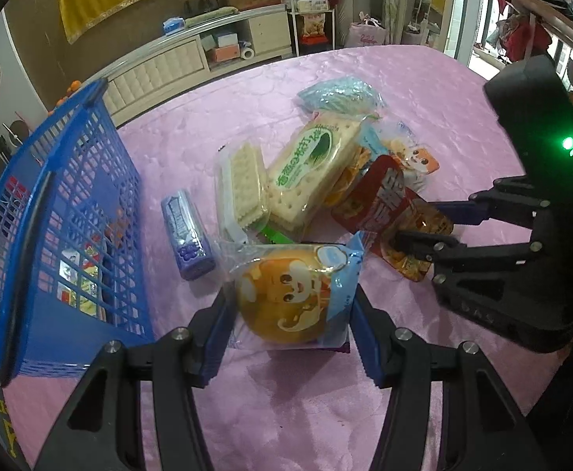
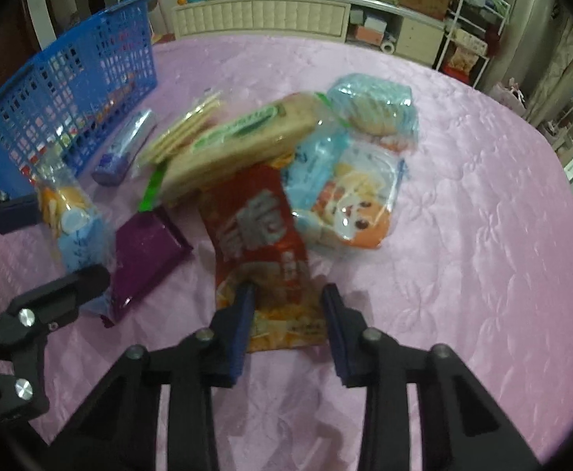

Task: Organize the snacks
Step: 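Grasp the red snack bag with the right tool while the left tool holds the bun bag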

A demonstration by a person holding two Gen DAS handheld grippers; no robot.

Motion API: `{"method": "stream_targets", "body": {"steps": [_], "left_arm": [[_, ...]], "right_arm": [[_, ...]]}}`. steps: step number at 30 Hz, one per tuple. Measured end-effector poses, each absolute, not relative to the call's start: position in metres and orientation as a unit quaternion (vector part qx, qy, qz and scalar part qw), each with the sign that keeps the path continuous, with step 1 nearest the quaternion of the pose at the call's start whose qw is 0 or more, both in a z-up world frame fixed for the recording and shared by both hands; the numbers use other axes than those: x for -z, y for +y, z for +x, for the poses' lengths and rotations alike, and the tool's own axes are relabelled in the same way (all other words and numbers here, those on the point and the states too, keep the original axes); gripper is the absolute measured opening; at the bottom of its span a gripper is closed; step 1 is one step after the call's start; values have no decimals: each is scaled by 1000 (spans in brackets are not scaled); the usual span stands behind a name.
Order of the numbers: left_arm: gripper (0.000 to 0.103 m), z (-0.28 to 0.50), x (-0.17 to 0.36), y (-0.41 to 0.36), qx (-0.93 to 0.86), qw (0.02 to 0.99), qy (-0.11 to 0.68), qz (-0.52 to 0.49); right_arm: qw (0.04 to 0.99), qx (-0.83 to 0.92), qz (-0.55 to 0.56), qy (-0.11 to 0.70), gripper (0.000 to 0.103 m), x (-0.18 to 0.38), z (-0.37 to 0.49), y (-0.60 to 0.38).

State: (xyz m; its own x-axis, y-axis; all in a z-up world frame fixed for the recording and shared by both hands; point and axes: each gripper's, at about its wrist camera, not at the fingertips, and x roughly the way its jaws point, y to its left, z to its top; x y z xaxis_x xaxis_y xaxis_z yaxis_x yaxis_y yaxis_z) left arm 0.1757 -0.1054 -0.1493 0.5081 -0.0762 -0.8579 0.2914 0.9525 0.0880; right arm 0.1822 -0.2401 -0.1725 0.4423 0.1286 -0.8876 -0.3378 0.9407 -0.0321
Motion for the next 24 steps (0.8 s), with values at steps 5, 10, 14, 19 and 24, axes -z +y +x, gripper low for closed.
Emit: {"method": "stream_targets", "body": {"steps": [5,10,14,19,24], "left_arm": [[54,177,152,-102,108,861,489,94],[54,171,141,-99,112,867,477,86],[54,163,125,-95,117,875,463,74],[54,149,103,-87,126,884,445,61],[54,142,74,-72,138,893,426,42]], "right_arm": [[848,-152,-80,501,8,162,176,-245],[860,-158,-59,482,3,138,163,-253],[870,-154,-56,465,3,116,150,-253],[882,-148,-56,444,3,91,131,-249],[893,-147,-46,423,3,65,118,-244]]}}
